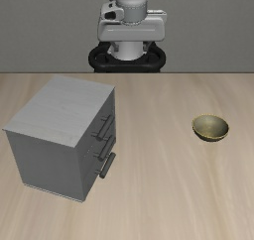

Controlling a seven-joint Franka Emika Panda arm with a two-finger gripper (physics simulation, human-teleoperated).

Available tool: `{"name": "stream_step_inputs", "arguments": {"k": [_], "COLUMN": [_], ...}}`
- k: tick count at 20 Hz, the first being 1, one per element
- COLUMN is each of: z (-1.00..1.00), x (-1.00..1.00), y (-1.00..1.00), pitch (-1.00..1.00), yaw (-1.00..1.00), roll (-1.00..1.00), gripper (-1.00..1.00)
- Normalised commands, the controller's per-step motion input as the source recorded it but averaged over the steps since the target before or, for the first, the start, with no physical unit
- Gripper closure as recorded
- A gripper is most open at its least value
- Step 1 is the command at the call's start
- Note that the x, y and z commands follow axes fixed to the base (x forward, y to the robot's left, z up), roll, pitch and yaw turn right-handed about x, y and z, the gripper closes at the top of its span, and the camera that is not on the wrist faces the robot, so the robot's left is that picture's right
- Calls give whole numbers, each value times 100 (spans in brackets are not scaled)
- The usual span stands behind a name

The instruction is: Pick up the pocelain bowl on the table and place it on the white cabinet

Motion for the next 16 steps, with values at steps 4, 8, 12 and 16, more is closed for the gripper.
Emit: {"name": "stream_step_inputs", "arguments": {"k": [4,8,12,16], "z": [0,0,0,0], "x": [0,0,0,25], "y": [100,100,100,75], "pitch": [0,0,0,0], "yaw": [0,0,0,0], "roll": [0,0,0,0], "gripper": [-100,-100,-100,-100]}}
